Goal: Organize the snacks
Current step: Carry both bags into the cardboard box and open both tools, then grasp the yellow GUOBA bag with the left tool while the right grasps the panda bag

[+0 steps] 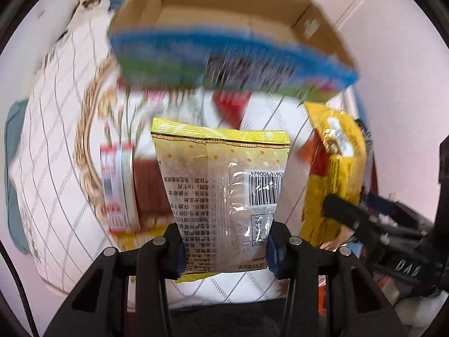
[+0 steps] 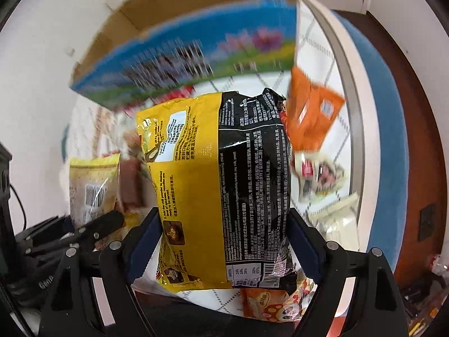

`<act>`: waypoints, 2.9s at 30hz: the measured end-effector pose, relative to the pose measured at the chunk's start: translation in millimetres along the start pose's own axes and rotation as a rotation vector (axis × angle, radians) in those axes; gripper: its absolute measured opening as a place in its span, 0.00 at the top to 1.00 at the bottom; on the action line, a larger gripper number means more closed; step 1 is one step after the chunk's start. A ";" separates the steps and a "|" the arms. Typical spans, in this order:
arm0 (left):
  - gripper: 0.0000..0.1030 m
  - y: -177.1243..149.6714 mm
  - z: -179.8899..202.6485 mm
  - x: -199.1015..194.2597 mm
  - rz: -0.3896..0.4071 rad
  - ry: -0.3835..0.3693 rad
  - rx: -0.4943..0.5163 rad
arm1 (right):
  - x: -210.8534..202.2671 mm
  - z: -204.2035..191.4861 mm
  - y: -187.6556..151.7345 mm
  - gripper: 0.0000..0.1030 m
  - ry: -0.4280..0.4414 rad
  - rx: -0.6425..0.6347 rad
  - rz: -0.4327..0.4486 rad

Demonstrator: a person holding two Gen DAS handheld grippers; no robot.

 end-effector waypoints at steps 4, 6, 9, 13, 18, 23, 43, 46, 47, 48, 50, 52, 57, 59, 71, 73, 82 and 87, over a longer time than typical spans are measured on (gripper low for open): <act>0.61 66.9 27.5 -10.1 0.074 -0.031 0.031 | -36.0 -8.8 40.3 0.15 0.038 -0.009 0.070; 0.61 107.6 31.8 -19.2 0.116 -0.031 0.046 | -50.2 -16.4 67.9 0.15 0.045 -0.023 0.112; 0.61 165.1 33.8 -10.5 0.151 -0.003 0.063 | -62.3 -25.1 116.2 0.15 0.032 -0.049 0.169; 0.61 230.6 15.0 21.4 0.130 0.028 0.033 | -45.4 -32.3 181.1 0.15 -0.009 -0.072 0.194; 0.61 282.7 -13.6 87.6 -0.005 0.017 -0.048 | 9.9 -35.0 237.8 0.15 -0.044 -0.075 0.114; 0.61 299.8 -29.6 132.2 -0.080 0.042 -0.073 | 63.5 -29.9 265.9 0.15 -0.062 -0.065 0.014; 0.07 293.2 -20.9 140.5 -0.084 0.116 -0.015 | 107.5 5.0 265.1 0.02 -0.153 -0.071 -0.097; 0.07 278.7 -9.9 114.1 -0.038 0.126 -0.004 | 95.5 0.4 261.2 0.02 -0.165 -0.070 -0.070; 0.07 273.7 -6.1 103.0 -0.014 0.135 -0.001 | 88.8 -0.7 258.6 0.02 -0.173 -0.076 -0.052; 0.07 268.8 -4.9 93.6 0.013 0.141 0.001 | 81.9 -2.3 255.6 0.02 -0.176 -0.080 -0.037; 0.07 265.2 -4.3 79.4 0.050 0.150 0.001 | 67.8 -6.4 249.2 0.02 -0.179 -0.086 -0.013; 0.07 257.8 -3.5 62.7 0.091 0.157 0.005 | 51.5 -12.4 242.8 0.02 -0.187 -0.103 0.022; 0.07 241.1 -5.0 25.4 0.187 0.158 0.013 | 15.2 -35.3 228.4 0.02 -0.205 -0.141 0.116; 0.07 235.8 -6.5 12.0 0.216 0.155 0.014 | 1.0 -41.0 225.4 0.02 -0.206 -0.151 0.144; 0.07 181.3 0.2 -62.9 0.339 0.124 0.029 | -82.3 -64.4 161.2 0.02 -0.128 -0.137 0.267; 0.07 168.4 -0.6 -69.6 0.337 0.116 0.020 | -94.5 -65.9 144.6 0.02 -0.103 -0.121 0.268; 0.07 71.2 -23.0 -45.8 0.208 0.116 -0.008 | -75.7 -10.4 54.7 0.02 -0.069 0.040 0.100; 0.07 -1.5 -56.0 4.3 0.017 0.142 -0.060 | -52.6 42.9 -18.5 0.02 -0.053 0.220 -0.042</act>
Point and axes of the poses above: each gripper's, at about its wrist camera, not at the fingertips, and x roughly the way its jaws point, z to its right, y to its top, the point moved 3 cm from there along x, roughly the way its jaws point, and after that the axes turned 5 degrees about z, right-handed, at the moved point
